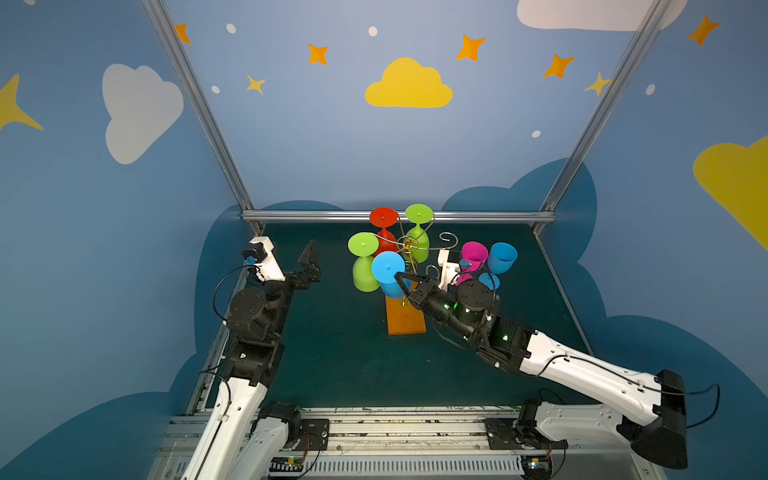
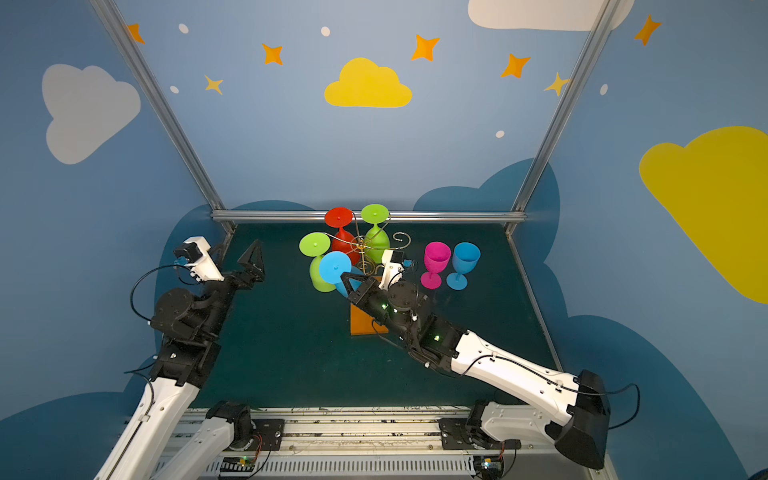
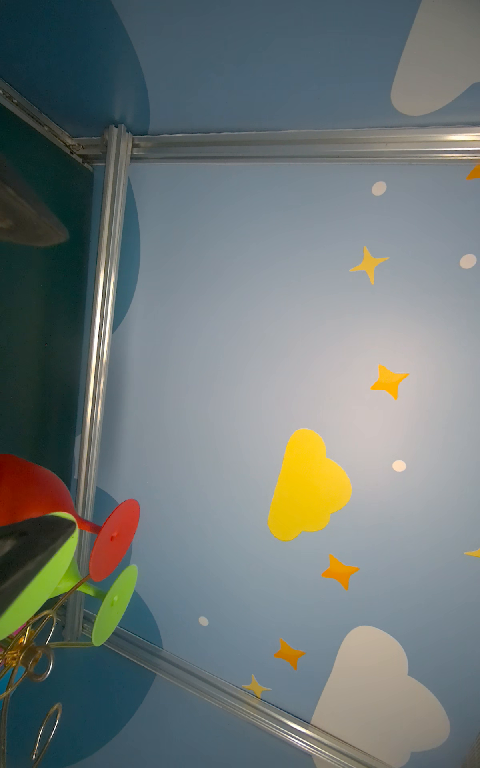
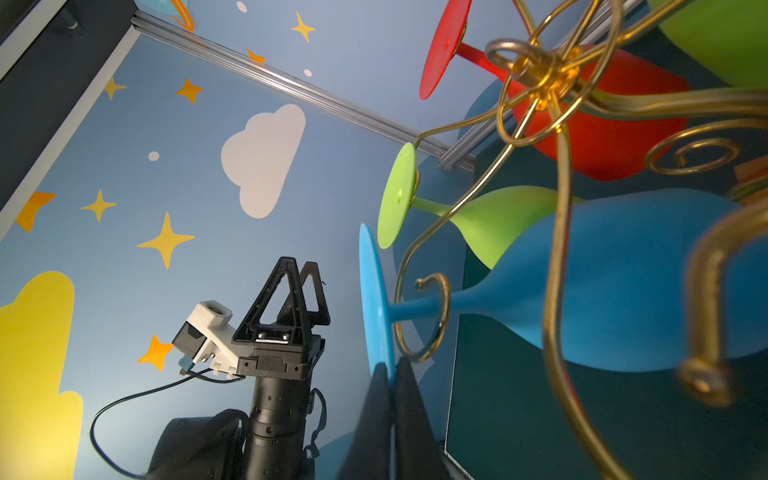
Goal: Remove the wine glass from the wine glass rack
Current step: 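Close the right gripper on the blue glass foot, then pull the blue glass off the rack hook with the right gripper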
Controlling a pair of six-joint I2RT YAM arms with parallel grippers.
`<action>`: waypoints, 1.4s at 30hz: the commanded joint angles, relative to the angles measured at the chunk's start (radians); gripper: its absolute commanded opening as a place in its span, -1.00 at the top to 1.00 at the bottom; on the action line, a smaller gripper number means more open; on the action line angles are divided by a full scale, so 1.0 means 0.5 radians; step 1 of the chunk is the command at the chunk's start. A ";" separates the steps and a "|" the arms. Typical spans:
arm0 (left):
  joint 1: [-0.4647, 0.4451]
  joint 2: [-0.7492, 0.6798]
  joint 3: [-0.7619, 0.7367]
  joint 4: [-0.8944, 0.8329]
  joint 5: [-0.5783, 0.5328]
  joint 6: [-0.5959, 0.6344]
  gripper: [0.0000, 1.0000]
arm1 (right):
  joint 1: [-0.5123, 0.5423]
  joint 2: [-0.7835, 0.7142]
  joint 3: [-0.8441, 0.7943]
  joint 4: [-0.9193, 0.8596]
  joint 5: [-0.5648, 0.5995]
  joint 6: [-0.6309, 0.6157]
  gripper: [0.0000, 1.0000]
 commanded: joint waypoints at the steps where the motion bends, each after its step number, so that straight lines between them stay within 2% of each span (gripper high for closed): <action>1: -0.006 -0.025 -0.020 0.028 -0.016 0.024 -0.99 | -0.016 -0.033 0.078 0.059 -0.034 0.002 1.00; 10: -0.008 -0.031 -0.018 0.025 -0.019 0.027 -0.99 | -0.023 -0.016 0.089 0.084 -0.074 0.036 1.00; 19: -0.009 -0.031 -0.019 0.026 -0.017 0.028 -0.99 | -0.024 -0.002 0.192 0.021 -0.114 -0.047 1.00; 42: -0.009 -0.041 -0.019 0.025 -0.024 0.033 -0.99 | -0.030 0.066 0.131 0.019 -0.089 0.031 1.00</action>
